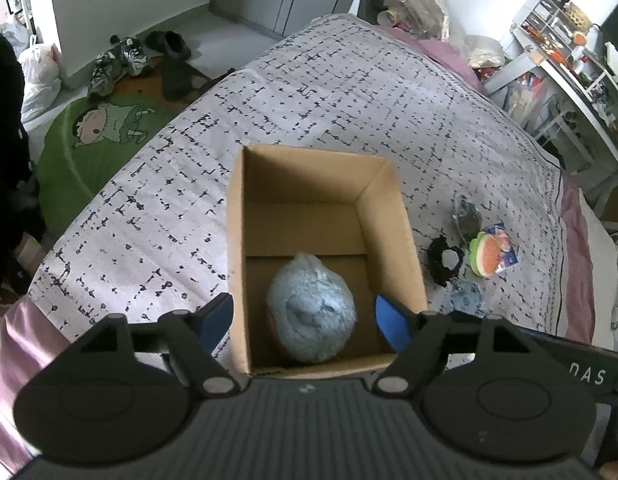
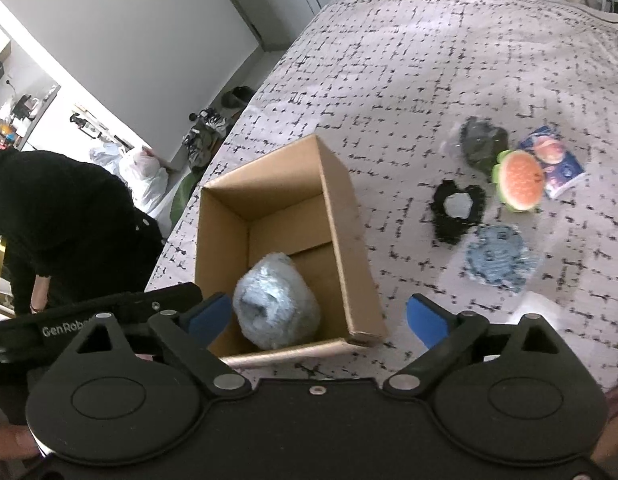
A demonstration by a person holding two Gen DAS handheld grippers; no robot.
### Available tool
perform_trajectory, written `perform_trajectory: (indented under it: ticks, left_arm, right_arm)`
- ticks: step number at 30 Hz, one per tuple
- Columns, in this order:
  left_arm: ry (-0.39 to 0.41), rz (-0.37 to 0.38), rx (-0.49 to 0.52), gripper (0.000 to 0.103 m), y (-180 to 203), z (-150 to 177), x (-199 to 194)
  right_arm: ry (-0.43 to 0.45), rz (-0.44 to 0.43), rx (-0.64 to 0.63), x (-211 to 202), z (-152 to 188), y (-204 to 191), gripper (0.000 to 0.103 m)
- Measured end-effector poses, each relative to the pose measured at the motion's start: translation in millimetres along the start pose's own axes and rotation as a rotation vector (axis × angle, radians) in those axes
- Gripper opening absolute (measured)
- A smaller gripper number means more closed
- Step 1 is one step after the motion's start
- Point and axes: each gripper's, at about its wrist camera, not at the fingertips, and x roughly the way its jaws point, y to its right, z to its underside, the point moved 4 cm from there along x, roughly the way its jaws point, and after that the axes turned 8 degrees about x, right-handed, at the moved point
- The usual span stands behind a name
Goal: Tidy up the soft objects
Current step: 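Open both grippers to drop the light-blue plush into the box, then close the right gripper on the white fluffy ball while the left gripper approaches the blue-grey plush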
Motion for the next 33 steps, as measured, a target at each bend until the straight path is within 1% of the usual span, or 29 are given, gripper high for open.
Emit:
perform_trajectory:
  ticks: [10,16,22,33]
  left_arm:
    - [0.030,0.010,0.012,0.078,26,5,-9]
    - [0.038,0.020,0.020,0.078,44,8,-8]
    - [0.033,0.030,0.015,0.078,63,10,-4]
    - [0.027,0.086,0.036,0.078,105,8,8]
  right_arm:
    - [0.033,0.034,0.060,-24,8,49,0.097]
    - [0.038,0.056,0.112,-27,11,80,0.097]
    - [0.046,0.069,0.153,-31,12,100,0.097]
    - [0.063,0.098,0.262,-34,8,138,0.096]
